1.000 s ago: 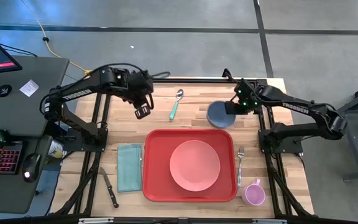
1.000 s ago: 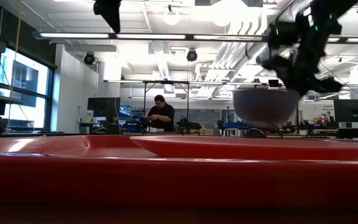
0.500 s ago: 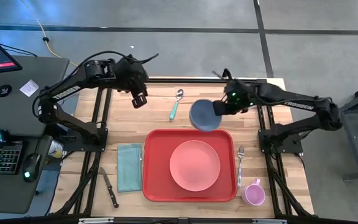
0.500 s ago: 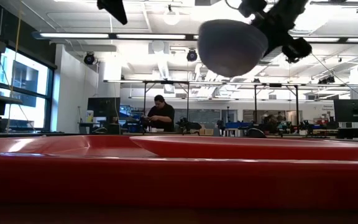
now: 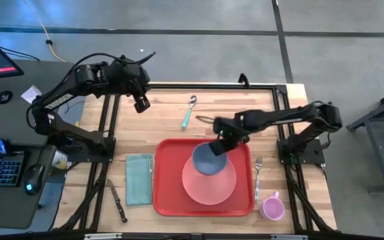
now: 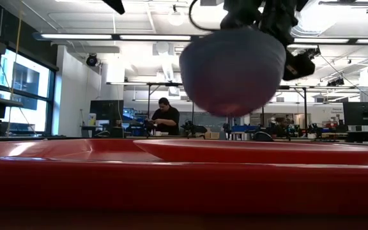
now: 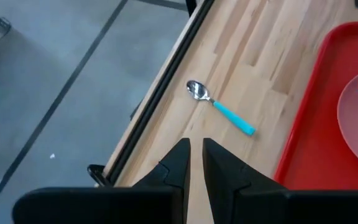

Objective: Set up tray
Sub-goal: Put the blue bowl on the pink plate

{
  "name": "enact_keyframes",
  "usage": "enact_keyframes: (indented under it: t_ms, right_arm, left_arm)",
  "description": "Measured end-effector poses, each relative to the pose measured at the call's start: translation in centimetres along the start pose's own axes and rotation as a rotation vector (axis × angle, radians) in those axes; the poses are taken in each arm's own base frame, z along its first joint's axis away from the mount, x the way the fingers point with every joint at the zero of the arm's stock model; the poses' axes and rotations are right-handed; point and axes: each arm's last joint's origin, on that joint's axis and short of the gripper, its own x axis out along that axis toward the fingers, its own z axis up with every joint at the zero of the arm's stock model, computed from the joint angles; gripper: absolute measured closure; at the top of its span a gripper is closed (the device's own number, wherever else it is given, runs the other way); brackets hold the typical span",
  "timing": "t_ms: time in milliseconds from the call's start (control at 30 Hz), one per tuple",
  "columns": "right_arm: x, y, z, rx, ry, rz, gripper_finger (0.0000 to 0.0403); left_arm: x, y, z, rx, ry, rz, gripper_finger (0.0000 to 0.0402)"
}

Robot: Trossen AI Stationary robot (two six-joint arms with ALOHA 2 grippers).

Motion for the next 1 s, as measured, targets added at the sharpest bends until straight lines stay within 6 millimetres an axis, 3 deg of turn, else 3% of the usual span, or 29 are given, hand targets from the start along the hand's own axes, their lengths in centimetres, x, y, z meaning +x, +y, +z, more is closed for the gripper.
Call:
enact_keyframes:
  t_ms: [300, 567, 1000]
  right_arm:
    - [4.4, 1.5, -1.6, -0.033, 0.122, -0.018, 0.0402]
    - [5.3, 2.1, -3.9, -0.036, 0.080, -0.064, 0.0402]
    - [5.8, 1.7, -3.9, -0.022, 0.056, -0.075, 0.0401]
  left_arm:
    - [0.0, 0.0, 0.0, 0.030, -0.004, -0.011, 0.0328]
    - [0.0, 0.0, 0.4, 0.073, -0.046, -0.018, 0.0328]
    - [0.0, -0.1, 1.1, 0.079, -0.114, -0.052, 0.0328]
